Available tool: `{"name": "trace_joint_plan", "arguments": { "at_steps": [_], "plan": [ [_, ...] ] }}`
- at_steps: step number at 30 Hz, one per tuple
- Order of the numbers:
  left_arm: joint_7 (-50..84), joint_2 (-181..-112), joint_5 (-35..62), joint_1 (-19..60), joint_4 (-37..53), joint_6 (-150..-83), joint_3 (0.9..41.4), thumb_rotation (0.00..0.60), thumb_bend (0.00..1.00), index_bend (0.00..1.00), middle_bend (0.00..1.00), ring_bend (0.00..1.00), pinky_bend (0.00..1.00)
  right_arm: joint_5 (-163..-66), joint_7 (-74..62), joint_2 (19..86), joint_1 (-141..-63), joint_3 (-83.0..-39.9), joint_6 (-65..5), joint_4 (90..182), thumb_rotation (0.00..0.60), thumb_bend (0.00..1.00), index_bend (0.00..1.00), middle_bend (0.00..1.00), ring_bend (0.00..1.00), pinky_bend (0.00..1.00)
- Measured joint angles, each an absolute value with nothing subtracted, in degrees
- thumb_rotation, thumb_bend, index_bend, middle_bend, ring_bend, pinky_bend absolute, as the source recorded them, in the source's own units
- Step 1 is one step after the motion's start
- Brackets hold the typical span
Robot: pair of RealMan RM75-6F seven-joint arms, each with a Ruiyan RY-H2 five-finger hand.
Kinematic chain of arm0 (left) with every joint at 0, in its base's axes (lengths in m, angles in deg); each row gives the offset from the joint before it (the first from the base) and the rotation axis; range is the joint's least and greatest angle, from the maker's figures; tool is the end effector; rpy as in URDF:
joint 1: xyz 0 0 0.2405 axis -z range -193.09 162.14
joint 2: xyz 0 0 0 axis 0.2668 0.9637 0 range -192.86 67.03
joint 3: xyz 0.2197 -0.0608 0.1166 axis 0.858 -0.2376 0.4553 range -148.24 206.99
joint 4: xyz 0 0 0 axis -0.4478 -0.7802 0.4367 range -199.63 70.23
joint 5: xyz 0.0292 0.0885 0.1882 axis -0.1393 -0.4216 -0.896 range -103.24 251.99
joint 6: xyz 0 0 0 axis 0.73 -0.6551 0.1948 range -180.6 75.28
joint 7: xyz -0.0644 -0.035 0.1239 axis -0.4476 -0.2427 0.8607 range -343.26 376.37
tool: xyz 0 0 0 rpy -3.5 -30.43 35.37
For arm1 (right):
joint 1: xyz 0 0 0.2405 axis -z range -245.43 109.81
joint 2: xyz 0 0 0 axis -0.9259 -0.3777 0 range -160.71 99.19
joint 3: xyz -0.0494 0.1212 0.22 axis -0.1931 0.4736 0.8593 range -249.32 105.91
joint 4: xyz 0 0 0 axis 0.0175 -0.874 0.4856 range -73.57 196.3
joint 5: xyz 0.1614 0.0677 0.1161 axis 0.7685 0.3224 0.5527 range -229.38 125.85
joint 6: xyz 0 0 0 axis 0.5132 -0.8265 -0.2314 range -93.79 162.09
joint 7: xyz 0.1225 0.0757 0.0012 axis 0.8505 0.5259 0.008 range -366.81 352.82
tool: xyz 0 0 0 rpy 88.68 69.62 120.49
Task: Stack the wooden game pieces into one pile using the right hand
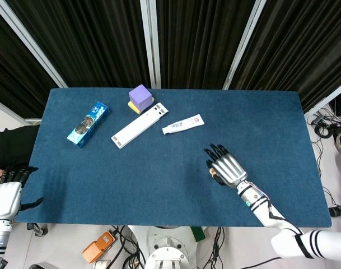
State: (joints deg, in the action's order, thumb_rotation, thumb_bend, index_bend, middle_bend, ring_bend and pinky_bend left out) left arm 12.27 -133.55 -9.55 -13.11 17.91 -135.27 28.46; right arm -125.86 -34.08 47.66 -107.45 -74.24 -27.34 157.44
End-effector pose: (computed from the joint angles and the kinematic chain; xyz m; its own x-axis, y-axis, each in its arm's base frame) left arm -0.3509 0.1601 0.1303 0.3712 0.0886 0.9243 0.9225 0.0780 -0.3779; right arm -0.1714 -0.2837 0.0127 0.6633 -0.1892 0.7240 -0.6860 -0.5403 0.4873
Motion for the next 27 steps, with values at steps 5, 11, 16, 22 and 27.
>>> {"name": "trace_joint_plan", "arguments": {
  "at_steps": [5, 11, 16, 22, 27],
  "plan": [
    [12.3, -133.5, -9.5, -13.2, 18.0, -135.3, 28.5, 0.600, 0.01, 0.21, 0.18, 0.12, 0.00, -127.4, -32.9, 47.6, -105.8, -74.9, -27.7, 156.1, 0.600, 0.52, 0.54, 0.19, 0.11, 0.17],
    [12.0, -133.6, -9.4, -13.4, 17.7, -135.4, 28.7, 0.600, 0.01, 0.21, 0.18, 0.12, 0.00, -127.0, -33.4, 48.1, -105.2, -74.1, -27.0, 155.0, 0.600, 0.52, 0.53, 0.19, 0.11, 0.17],
    [11.8, -133.7, -9.3, -13.4, 17.5, -135.3, 28.7, 0.600, 0.01, 0.21, 0.18, 0.12, 0.00, -126.2, -33.9, 48.9, -105.1, -73.5, -25.8, 153.9, 0.600, 0.52, 0.52, 0.19, 0.11, 0.17],
    [11.8, -133.8, -9.2, -13.3, 17.4, -135.2, 28.7, 0.600, 0.01, 0.21, 0.18, 0.12, 0.00, -126.0, -34.0, 49.5, -104.9, -72.8, -24.8, 153.0, 0.600, 0.52, 0.51, 0.19, 0.11, 0.17],
    [11.8, -133.9, -9.1, -13.3, 17.2, -135.1, 28.7, 0.600, 0.01, 0.21, 0.18, 0.12, 0.00, -125.9, -34.4, 49.8, -104.9, -72.4, -24.0, 152.7, 0.600, 0.52, 0.50, 0.19, 0.11, 0.17]
  ]
}}
